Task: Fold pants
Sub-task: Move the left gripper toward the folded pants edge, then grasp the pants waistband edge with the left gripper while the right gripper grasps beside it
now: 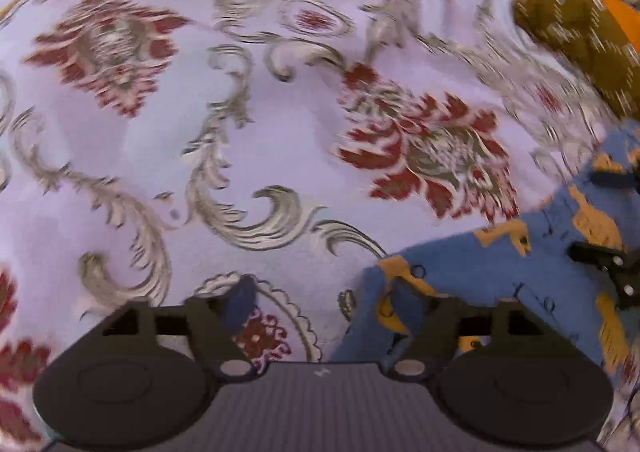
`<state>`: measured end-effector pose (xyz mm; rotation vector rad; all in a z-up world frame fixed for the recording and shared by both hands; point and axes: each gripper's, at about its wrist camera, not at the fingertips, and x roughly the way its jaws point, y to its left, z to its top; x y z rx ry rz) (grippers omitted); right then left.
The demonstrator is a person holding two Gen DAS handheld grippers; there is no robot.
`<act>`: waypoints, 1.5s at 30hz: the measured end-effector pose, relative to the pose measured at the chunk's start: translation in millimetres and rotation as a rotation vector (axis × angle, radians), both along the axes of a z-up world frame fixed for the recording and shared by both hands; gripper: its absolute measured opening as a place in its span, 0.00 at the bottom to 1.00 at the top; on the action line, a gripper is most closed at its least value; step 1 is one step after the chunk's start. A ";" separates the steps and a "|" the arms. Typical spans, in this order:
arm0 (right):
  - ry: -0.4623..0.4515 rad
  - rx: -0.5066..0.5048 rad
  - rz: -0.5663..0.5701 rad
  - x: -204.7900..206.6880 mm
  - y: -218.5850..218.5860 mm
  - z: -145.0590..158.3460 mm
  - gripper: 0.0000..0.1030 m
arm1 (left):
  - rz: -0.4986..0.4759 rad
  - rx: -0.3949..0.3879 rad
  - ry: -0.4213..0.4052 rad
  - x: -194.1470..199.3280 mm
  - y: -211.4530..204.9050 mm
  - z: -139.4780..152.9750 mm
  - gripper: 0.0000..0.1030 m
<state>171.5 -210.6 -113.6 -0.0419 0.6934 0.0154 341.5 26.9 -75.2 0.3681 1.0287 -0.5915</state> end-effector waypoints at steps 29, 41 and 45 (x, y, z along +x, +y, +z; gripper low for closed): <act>-0.268 0.620 -0.759 -175.6 -147.9 11.5 0.99 | -0.463 -0.078 -0.001 -102.9 -366.1 38.2 1.00; -0.326 0.757 -0.894 -178.6 -170.3 -7.9 0.75 | -0.649 0.071 0.007 -99.9 -441.8 -11.9 1.00; -0.329 0.782 -0.927 -181.2 -178.2 -11.2 0.39 | -0.610 0.028 0.033 -99.8 -433.6 -17.8 1.00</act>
